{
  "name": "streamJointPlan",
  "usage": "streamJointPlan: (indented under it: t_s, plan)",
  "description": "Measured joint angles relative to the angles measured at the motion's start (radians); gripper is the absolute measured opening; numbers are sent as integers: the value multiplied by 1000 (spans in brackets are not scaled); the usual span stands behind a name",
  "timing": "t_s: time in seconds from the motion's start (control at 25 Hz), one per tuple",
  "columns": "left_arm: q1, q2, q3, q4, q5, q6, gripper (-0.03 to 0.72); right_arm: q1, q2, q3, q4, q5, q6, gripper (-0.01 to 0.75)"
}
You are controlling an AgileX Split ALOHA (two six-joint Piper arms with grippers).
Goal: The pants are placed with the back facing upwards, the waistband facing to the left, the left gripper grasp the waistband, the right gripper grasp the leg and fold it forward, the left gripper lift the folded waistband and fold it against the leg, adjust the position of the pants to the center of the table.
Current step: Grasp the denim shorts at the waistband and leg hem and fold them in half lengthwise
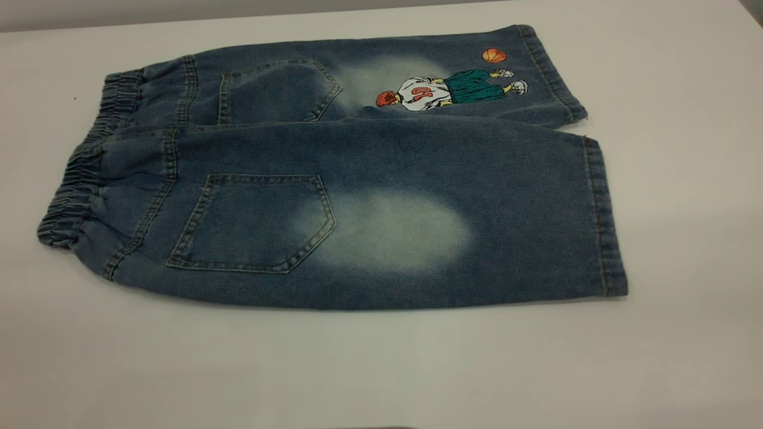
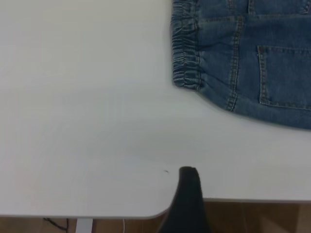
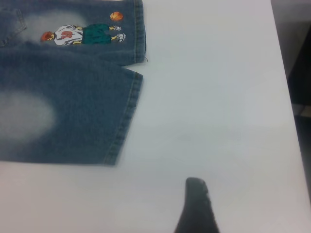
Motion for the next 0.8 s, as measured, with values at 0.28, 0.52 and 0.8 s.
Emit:
streamJointPlan:
  t_s: [0.28, 0.52, 0.8]
  plan:
    - [0, 0, 0, 0, 0, 0, 565, 0, 0, 0, 0, 0, 0, 442]
    - [0, 22, 0, -22, 1, -6, 565, 0, 6, 0, 42, 0, 4, 442]
    - [0, 276, -50, -67, -73, -42, 565, 0, 137, -71, 54, -4, 22, 449]
